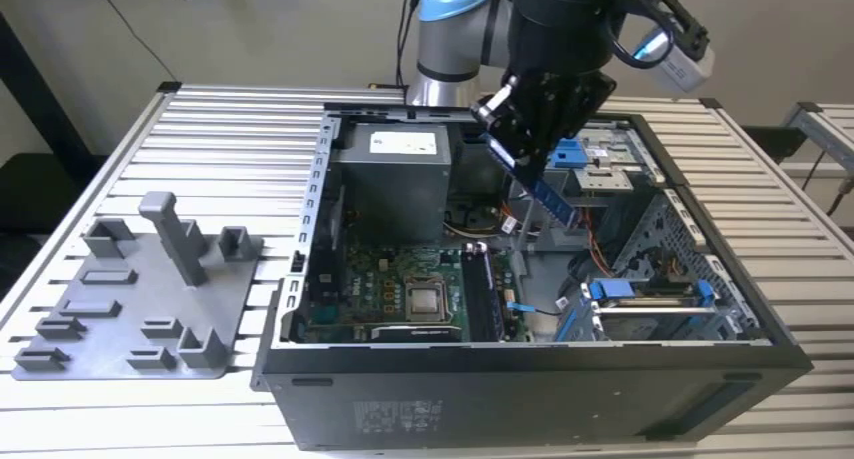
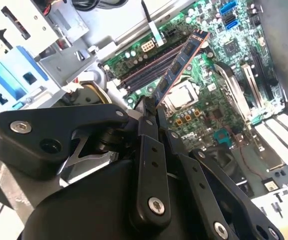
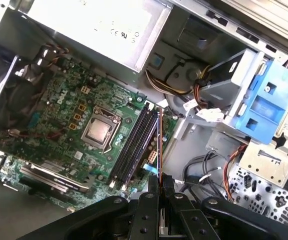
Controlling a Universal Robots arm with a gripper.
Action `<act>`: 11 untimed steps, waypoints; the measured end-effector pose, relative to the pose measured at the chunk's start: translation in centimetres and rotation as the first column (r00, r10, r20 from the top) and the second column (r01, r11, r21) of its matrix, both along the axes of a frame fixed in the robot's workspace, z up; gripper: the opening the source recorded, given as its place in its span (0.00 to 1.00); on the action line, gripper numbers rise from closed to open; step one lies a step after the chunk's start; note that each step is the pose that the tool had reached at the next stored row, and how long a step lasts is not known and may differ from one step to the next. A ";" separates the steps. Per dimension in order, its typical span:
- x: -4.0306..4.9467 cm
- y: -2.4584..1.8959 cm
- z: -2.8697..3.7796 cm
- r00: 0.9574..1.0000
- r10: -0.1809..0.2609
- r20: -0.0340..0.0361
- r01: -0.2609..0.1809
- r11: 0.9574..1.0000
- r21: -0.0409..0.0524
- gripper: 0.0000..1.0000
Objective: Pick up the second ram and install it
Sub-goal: 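Insert the second ram into the second slot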
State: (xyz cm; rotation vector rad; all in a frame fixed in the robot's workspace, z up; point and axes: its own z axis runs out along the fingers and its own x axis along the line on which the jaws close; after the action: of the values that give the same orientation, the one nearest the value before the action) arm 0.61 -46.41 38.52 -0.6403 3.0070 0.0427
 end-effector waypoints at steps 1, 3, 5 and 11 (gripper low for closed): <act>0.00 0.00 -0.01 1.000 -0.011 0.000 0.011 1.000 0.000 0.14; 0.00 0.00 -0.04 0.999 -0.033 0.000 0.033 0.999 0.000 0.14; 0.00 0.00 -0.06 0.998 -0.058 0.000 0.058 0.998 0.000 0.14; 0.00 0.00 -0.14 0.991 -0.135 0.000 0.135 0.991 0.000 0.14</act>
State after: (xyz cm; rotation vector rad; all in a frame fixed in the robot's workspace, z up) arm 0.61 -46.41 38.38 -0.4348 3.0419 0.0357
